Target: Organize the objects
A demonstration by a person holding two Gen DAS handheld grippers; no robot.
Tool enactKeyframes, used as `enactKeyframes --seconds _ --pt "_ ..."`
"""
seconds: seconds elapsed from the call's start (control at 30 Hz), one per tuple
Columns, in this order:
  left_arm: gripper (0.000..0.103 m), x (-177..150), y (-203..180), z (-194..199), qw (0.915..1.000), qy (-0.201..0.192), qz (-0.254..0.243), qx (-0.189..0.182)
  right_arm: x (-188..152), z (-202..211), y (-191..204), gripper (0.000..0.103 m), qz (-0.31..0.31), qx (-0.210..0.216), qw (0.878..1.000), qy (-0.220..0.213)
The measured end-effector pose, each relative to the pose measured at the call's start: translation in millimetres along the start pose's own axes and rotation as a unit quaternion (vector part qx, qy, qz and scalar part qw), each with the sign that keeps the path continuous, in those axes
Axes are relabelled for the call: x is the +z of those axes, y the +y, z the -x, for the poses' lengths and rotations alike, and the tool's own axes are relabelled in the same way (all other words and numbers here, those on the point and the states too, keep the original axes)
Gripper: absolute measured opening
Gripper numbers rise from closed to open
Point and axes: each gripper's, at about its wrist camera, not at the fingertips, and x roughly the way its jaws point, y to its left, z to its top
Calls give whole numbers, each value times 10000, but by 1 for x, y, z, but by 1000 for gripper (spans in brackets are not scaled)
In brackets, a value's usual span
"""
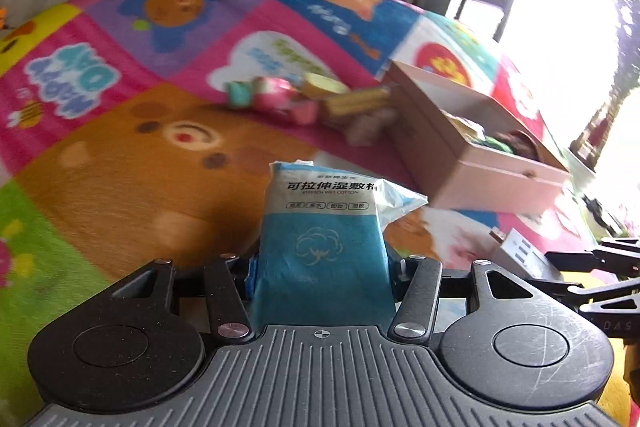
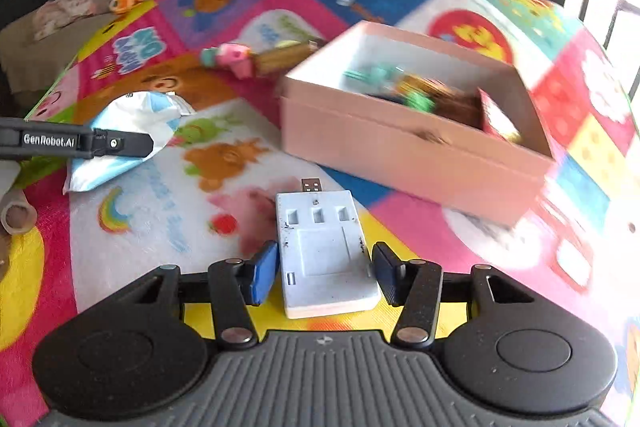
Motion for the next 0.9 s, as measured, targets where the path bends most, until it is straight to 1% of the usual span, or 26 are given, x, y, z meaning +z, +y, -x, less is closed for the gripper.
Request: enactKeyframes --seconds 0.1,0.2,0.23,0.27,0.3,0.33,0.4,0.47,0.53,0.57,0.6,0.67,0.7,0.77,0.83,0.9 --pt "58 -5 -12 2 9998 34 -202 -10 -3 6 -1 52 -90 281 9995 109" --pt "58 -7 -7 6 9999 20 -19 -112 11 15 6 52 -18 316 9995 -69" --pt "58 -6 -2 7 9999 -18 82 -94 21 20 7 53 -7 348 9992 -177" --pt "58 -4 2 7 9998 -63 173 13 34 22 10 54 0 387 9989 -270" --pt "58 -2 7 8 9995 -121 251 134 50 22 12 58 14 443 9984 -342" --pt "58 1 13 7 9991 -197 321 210 69 21 15 61 32 505 9979 -392" --pt "58 7 26 7 9978 -367 417 355 110 9 22 62 19 518 9979 -397" --pt "57 10 39 4 9963 -500 542 431 159 -18 25 62 -219 562 9979 -222" --pt "57 11 54 4 9943 -543 890 241 200 -55 25 61 -605 578 9965 60" --pt "57 11 60 4 9931 -561 1025 126 219 -77 25 60 -793 534 9953 182" --pt "57 10 64 5 9919 -594 1122 23 233 -98 26 57 -958 455 9941 215" --pt "57 9 68 5 9909 -599 1198 -113 253 -141 32 55 -1125 265 9926 375" --pt "57 9 68 5 9912 -587 1182 -132 261 -162 37 51 -1119 122 9924 499" --pt "57 10 67 5 9917 -599 1127 -141 272 -200 47 50 -965 -277 9922 738" --pt "58 9 68 6 9912 -617 1158 -182 278 -230 54 41 -689 -617 9908 989" --pt "58 8 72 6 9893 -631 1290 -237 278 -245 55 35 -477 -831 9879 1216"
